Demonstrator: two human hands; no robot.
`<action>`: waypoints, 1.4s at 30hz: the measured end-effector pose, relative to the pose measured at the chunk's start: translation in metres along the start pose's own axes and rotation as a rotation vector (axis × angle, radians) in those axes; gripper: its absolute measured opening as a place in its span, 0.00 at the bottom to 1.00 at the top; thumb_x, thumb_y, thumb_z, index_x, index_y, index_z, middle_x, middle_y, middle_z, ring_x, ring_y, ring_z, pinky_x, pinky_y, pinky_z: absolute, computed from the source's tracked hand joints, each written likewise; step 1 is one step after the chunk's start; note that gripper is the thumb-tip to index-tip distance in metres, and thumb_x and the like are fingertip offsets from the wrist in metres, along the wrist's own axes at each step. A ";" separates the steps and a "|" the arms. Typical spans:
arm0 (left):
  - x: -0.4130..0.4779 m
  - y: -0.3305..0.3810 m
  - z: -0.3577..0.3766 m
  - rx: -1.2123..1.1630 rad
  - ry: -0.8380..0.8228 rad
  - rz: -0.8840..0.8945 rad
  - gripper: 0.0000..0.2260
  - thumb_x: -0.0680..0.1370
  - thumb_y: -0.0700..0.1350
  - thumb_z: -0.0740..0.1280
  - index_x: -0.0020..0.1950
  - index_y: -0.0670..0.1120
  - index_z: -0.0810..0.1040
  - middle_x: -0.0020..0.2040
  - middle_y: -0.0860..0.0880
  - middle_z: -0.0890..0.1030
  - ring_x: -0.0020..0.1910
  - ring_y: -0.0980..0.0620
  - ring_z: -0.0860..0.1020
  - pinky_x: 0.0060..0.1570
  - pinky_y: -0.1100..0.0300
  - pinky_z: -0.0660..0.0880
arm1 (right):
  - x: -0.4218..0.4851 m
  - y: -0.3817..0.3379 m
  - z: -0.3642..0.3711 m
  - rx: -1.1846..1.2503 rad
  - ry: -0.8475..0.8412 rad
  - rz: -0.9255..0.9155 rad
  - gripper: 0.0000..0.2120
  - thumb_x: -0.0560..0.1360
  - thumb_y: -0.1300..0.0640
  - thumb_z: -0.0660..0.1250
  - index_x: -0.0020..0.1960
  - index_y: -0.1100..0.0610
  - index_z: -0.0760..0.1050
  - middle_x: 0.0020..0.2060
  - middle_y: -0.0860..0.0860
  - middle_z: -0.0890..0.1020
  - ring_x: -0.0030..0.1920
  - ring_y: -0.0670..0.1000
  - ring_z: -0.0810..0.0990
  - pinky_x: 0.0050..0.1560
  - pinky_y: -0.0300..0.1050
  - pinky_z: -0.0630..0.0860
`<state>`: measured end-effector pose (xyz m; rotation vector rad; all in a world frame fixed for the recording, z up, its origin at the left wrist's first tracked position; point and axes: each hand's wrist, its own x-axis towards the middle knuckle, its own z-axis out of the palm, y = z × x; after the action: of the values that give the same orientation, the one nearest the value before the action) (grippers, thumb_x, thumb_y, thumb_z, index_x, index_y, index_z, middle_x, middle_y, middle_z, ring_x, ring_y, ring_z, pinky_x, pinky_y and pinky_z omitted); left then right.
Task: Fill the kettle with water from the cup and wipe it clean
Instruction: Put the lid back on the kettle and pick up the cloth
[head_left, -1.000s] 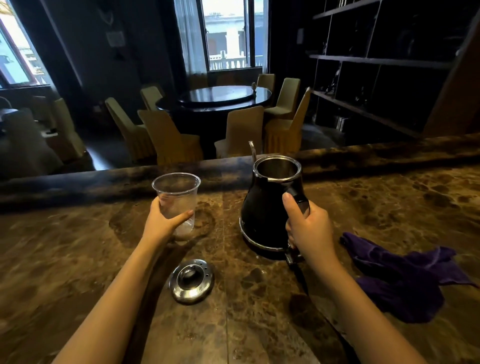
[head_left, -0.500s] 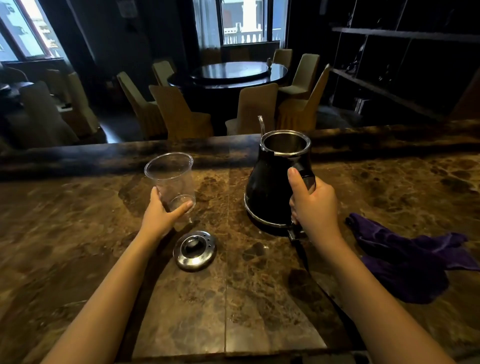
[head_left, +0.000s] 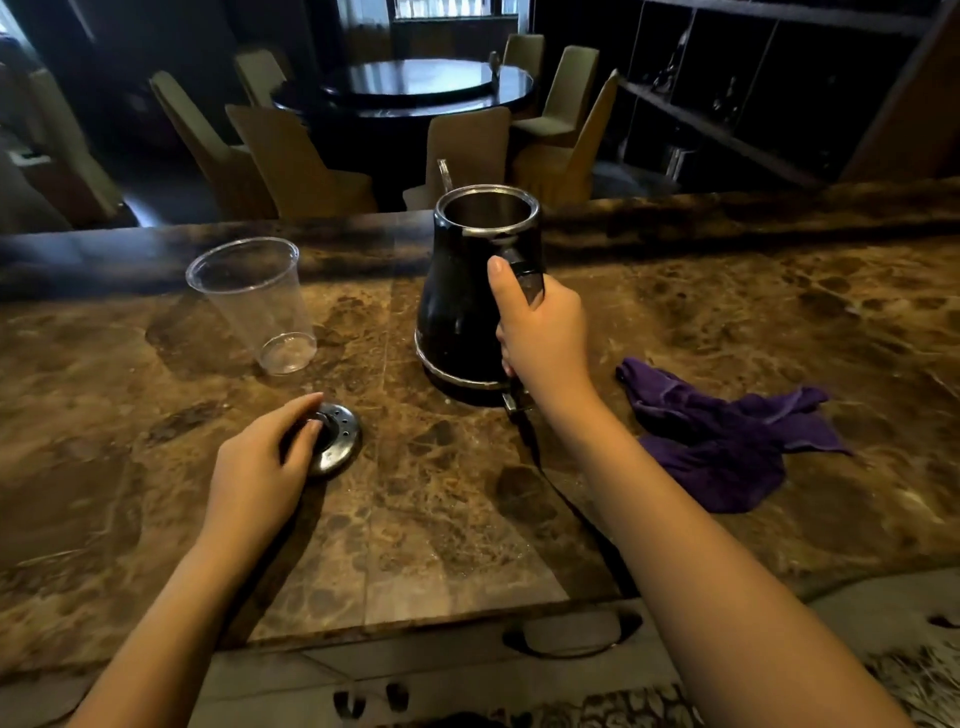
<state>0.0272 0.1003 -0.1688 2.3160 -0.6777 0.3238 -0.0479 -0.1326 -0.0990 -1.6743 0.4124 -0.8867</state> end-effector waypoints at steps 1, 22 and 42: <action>0.001 0.000 0.002 -0.001 0.020 -0.016 0.12 0.75 0.40 0.66 0.58 0.46 0.78 0.56 0.44 0.82 0.55 0.49 0.78 0.53 0.58 0.69 | 0.000 0.000 0.000 0.001 0.000 -0.007 0.19 0.72 0.42 0.62 0.26 0.48 0.69 0.22 0.45 0.73 0.26 0.51 0.74 0.32 0.51 0.71; 0.152 0.159 -0.013 -0.209 0.179 0.356 0.11 0.75 0.47 0.65 0.55 0.45 0.80 0.51 0.46 0.83 0.48 0.56 0.79 0.51 0.66 0.74 | 0.002 0.000 -0.004 -0.001 -0.021 -0.056 0.18 0.74 0.44 0.62 0.29 0.51 0.70 0.23 0.45 0.74 0.27 0.48 0.75 0.30 0.45 0.69; 0.162 0.181 0.014 -0.058 0.074 0.536 0.10 0.76 0.45 0.64 0.53 0.43 0.81 0.48 0.43 0.84 0.46 0.48 0.81 0.49 0.53 0.76 | 0.002 0.000 -0.004 -0.023 -0.005 -0.036 0.17 0.74 0.43 0.62 0.31 0.51 0.72 0.26 0.46 0.77 0.32 0.47 0.78 0.32 0.43 0.70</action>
<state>0.0627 -0.0833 -0.0139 2.0247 -1.2483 0.6176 -0.0497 -0.1365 -0.0985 -1.7097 0.3908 -0.9072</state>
